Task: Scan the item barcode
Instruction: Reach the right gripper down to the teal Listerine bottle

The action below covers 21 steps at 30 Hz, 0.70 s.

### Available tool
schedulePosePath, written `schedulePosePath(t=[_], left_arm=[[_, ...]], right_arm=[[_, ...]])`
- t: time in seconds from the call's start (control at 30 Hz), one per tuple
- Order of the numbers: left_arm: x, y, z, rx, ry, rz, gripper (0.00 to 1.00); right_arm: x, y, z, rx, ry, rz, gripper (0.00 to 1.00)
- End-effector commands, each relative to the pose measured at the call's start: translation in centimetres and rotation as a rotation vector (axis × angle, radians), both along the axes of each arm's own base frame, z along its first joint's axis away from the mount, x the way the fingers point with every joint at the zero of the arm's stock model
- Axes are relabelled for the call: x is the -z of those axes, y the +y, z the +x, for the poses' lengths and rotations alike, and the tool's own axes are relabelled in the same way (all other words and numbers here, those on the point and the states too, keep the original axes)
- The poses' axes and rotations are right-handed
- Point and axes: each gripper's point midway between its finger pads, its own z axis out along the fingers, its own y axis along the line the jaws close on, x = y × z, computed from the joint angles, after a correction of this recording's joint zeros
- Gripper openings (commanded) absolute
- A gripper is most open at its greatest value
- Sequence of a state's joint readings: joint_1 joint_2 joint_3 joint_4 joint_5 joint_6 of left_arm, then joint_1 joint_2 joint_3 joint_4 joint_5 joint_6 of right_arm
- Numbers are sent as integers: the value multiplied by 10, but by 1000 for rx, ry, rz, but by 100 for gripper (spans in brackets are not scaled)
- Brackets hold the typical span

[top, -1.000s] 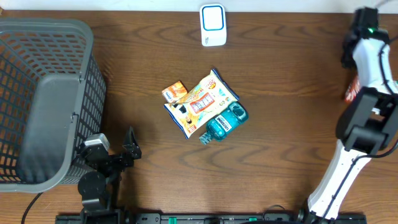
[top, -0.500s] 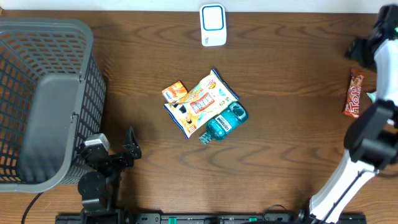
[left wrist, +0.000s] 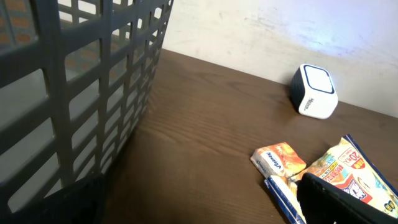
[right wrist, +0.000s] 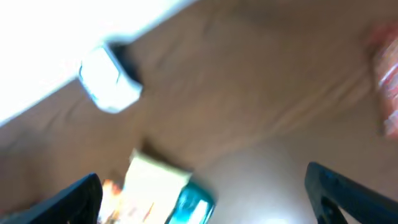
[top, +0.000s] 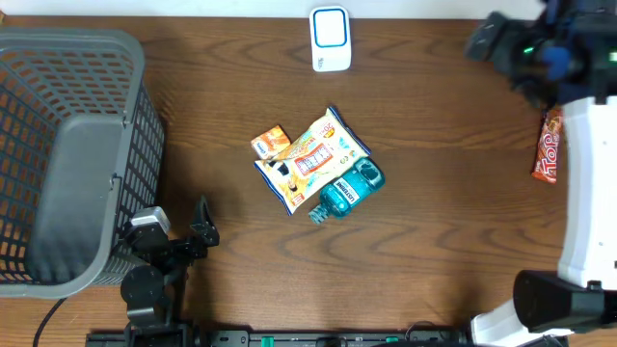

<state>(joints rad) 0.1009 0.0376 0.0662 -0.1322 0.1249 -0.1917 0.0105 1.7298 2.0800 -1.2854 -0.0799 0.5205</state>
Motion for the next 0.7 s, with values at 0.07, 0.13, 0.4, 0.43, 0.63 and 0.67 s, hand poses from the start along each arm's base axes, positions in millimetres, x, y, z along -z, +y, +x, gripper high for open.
schedulePosePath(t=[0.07,0.13,0.4,0.43,0.63,0.67], left_arm=[[14,1,0,-7,32,-14,98],[14,1,0,-7,32,-14,98],[14,1,0,-7,32,-14,98],[14,1,0,-7,32,-14,98],[14,1,0,-7,32,-14,98],[14,1,0,-7,32,-14,98]], right_arm=[[51,88,-37,16,299,231,99],[74,112,-59,27,428,246,99],[162,193,-130,160,752,248,99],[171,201,-133,146,752,246,99],[218,232,-147,103,732,247,99],[223,234,-148,108,724,243,99]])
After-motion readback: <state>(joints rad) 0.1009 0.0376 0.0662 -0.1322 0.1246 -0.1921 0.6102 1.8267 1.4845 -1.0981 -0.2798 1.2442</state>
